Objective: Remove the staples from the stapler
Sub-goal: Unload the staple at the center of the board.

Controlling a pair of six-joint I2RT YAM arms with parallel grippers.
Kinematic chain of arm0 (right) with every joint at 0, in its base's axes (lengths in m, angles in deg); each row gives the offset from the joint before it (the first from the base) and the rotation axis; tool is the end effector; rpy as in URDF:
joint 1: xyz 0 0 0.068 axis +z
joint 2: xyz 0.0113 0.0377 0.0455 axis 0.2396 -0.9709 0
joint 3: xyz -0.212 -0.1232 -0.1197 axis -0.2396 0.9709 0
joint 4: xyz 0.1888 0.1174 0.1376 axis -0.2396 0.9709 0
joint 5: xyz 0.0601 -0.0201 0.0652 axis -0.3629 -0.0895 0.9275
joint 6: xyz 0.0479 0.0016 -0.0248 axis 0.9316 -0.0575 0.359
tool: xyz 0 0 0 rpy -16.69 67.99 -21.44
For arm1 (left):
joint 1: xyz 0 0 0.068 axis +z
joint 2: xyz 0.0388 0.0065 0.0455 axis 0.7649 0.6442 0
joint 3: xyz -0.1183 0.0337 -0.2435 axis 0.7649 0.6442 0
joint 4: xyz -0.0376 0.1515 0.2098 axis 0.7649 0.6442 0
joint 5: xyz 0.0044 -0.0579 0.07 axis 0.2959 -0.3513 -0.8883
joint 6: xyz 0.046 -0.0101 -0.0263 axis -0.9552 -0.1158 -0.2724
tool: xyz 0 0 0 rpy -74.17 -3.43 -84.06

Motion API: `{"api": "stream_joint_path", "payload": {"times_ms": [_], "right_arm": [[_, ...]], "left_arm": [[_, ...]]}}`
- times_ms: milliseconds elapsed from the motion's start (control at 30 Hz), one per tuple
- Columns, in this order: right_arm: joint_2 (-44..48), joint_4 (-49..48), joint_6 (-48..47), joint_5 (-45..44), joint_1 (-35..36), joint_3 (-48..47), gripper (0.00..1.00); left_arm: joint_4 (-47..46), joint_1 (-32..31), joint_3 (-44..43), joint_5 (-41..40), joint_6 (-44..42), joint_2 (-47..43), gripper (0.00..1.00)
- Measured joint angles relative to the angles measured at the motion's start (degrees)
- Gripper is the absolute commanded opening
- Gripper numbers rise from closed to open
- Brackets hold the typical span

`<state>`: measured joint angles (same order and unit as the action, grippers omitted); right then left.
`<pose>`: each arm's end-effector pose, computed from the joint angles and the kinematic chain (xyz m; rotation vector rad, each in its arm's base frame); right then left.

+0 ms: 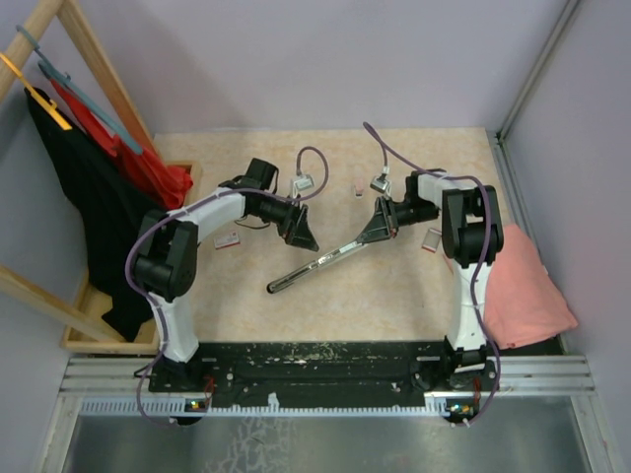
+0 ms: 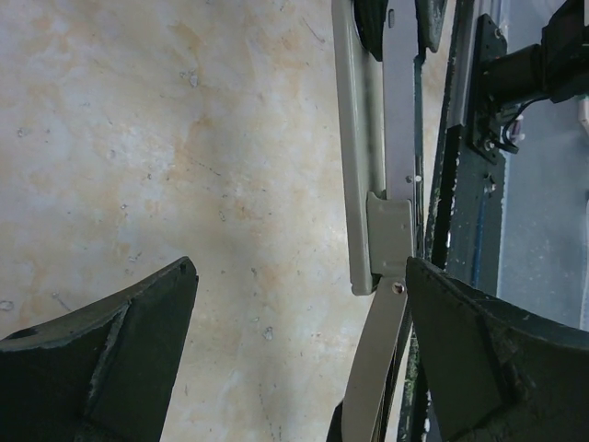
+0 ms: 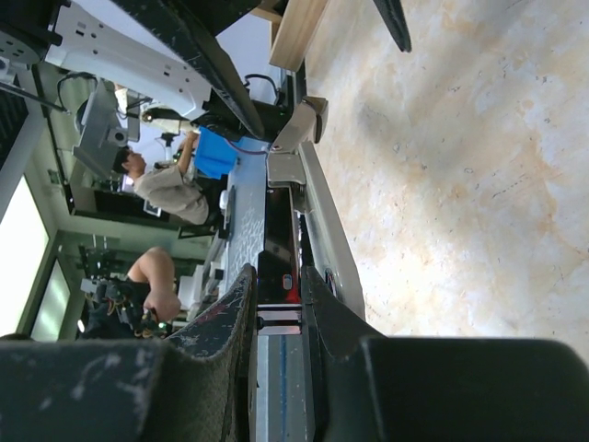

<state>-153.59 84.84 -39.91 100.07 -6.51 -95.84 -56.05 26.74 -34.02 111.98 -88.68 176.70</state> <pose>0.3595 0.0820 0.1531 -0.6253 2.1353 2.0190 0.3501 -0.1827 0.2009 1.1546 2.0699 -1.3369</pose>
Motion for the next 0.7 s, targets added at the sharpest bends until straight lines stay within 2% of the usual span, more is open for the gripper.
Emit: {"api": "stream_joint_path", "payload": {"times_ms": [367, 700], "right_arm": [[0.0, 0.4, -1.7, 0.1, 0.0, 0.0, 0.00], [0.0, 0.6, -2.6, 0.1, 0.0, 0.0, 0.00]], "left_arm": [[7.5, -2.3, -5.2, 6.0, 1.9, 6.6, 0.94], [19.0, -5.4, -9.2, 10.1, -4.4, 10.9, 0.84]]}}
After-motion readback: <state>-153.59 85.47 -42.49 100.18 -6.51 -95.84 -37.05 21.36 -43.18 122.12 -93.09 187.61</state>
